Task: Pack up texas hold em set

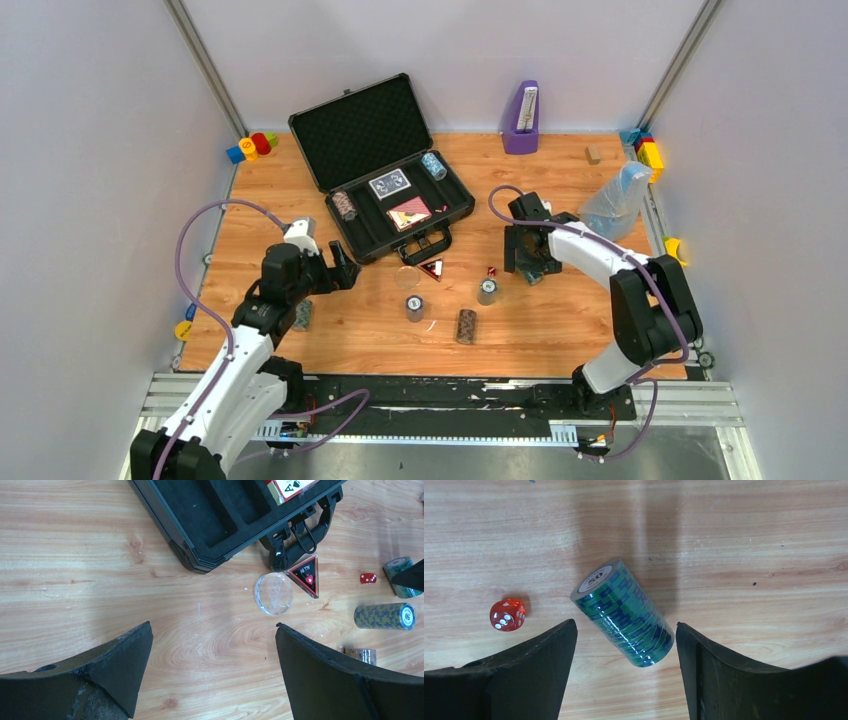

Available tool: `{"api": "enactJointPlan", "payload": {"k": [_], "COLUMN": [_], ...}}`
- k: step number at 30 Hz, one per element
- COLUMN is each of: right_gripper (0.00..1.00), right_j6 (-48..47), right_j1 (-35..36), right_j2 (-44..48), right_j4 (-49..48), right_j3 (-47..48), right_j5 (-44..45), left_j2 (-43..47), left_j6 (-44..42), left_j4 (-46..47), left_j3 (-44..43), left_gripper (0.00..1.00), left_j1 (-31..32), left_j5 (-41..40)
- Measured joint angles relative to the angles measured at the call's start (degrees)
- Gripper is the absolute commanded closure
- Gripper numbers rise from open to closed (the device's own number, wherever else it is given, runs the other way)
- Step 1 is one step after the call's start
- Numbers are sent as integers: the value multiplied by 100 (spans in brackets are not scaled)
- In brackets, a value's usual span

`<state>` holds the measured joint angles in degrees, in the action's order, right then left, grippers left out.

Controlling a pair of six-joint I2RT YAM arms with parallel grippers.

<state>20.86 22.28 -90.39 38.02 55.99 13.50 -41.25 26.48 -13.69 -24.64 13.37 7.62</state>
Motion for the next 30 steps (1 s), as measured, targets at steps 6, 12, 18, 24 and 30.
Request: {"api": "enactJointPlan", "payload": {"k": [6, 12, 18, 24, 30], "right_gripper": [39, 64, 78, 84, 86], "right_j6": [46, 66, 76, -2, -190], "right_j1": [0, -4, -9, -9, -9], "right_j2": [-92, -166, -61, 789, 1460], "right_j4": [22, -9, -57, -50, -79], "right_j3": [0, 0, 0, 17, 402], "right_j5": [11, -37, -166, -251, -573], "left_j2": [7, 44, 44, 39, 28], "left_j6": [0, 4, 15, 20, 20], "left_j4": [52, 98, 125, 192, 219], "left_j3": [35, 72, 74, 92, 103], "left_gripper": [0, 0, 0, 0, 0], "left_j1": [0, 0, 0, 0, 0], "left_j5": [2, 4, -22, -46, -59]}}
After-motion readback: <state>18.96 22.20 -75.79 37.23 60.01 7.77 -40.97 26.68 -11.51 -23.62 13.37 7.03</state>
